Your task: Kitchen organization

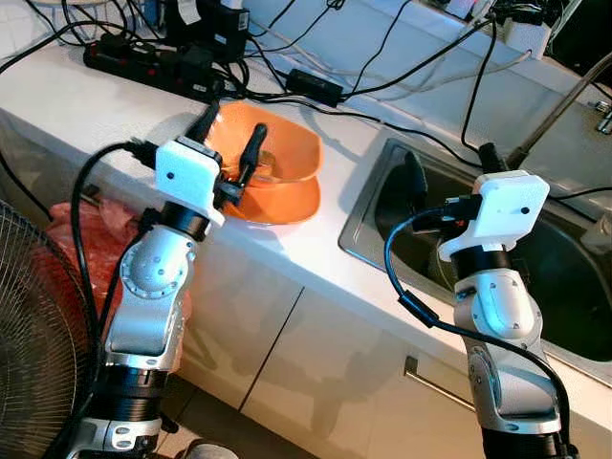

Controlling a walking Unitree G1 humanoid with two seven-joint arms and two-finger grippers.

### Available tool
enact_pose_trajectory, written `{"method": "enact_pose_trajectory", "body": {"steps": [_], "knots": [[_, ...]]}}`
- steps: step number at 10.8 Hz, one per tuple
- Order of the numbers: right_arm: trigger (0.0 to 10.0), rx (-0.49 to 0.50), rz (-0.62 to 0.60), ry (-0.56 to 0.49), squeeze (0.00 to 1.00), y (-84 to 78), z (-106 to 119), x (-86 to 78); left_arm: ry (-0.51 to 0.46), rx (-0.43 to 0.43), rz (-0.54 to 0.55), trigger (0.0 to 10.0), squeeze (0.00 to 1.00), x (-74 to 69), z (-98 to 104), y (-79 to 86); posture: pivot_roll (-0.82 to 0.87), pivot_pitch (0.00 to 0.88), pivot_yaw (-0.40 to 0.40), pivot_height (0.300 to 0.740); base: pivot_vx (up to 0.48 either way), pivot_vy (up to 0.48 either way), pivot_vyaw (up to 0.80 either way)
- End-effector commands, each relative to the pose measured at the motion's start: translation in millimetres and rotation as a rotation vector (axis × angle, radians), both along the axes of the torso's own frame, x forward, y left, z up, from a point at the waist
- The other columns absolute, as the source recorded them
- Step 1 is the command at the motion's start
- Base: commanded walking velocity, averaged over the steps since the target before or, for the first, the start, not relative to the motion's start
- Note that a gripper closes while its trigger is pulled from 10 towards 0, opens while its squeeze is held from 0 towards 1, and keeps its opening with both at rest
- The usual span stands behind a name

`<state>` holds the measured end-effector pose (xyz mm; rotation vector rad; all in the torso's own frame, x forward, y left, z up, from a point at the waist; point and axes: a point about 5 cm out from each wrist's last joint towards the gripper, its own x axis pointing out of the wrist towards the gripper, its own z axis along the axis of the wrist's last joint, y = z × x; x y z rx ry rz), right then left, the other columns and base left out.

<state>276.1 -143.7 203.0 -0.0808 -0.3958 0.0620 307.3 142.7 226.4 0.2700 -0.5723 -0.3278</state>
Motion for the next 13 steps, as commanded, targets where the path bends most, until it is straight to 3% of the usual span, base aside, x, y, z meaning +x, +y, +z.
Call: {"method": "enact_pose_trajectory", "body": {"steps": [1, 7, 9, 13], "knots": [[10.0, -0.007, -0.015, 0.003, 0.00, -6.6, -1.0, 1.0, 0.006, 0.005, -0.043, 10.0, 1.00, -2.2, 0.0, -8.3, 0.36, 0.012, -0.274, 0.740, 0.000, 0.000, 0.00], [10.0, -0.016, -0.004, -0.002, 0.00, -9.7, -1.0, 7.0, 0.122, 0.023, 0.020, 10.0, 1.00, 0.5, -35.9, 0.3, 0.37, 0.006, -0.280, 0.740, 0.000, 0.000, 0.00], [10.0, -0.015, -0.007, 0.000, 0.00, -10.9, -1.5, 6.8, 0.137, 0.026, 0.024, 10.0, 1.00, 2.9, -42.1, -1.7, 0.36, 0.005, -0.284, 0.740, 0.000, 0.000, 0.00], [10.0, -0.023, -0.020, -0.017, 0.00, -14.9, 3.4, 8.1, 0.153, 0.040, 0.028, 10.0, 1.00, 20.8, -53.3, -15.7, 0.35, 0.000, -0.286, 0.740, 0.000, 0.000, 0.00]]}}
